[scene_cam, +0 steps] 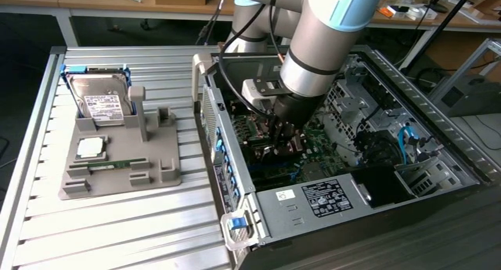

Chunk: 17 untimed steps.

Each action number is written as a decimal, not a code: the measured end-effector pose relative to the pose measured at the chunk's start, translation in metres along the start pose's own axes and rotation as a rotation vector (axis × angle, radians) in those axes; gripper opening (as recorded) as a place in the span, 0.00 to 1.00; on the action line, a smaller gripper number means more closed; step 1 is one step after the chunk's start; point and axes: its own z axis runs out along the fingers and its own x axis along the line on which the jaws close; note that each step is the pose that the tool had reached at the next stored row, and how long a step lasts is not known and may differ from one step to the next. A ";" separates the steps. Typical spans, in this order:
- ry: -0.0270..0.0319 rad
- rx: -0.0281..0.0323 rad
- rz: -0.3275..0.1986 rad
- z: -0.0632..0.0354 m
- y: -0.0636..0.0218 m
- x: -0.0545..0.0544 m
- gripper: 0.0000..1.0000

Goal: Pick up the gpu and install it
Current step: 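Insert the gpu into the slot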

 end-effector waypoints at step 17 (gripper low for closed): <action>0.0021 0.0000 0.001 0.0032 -0.0002 0.000 0.27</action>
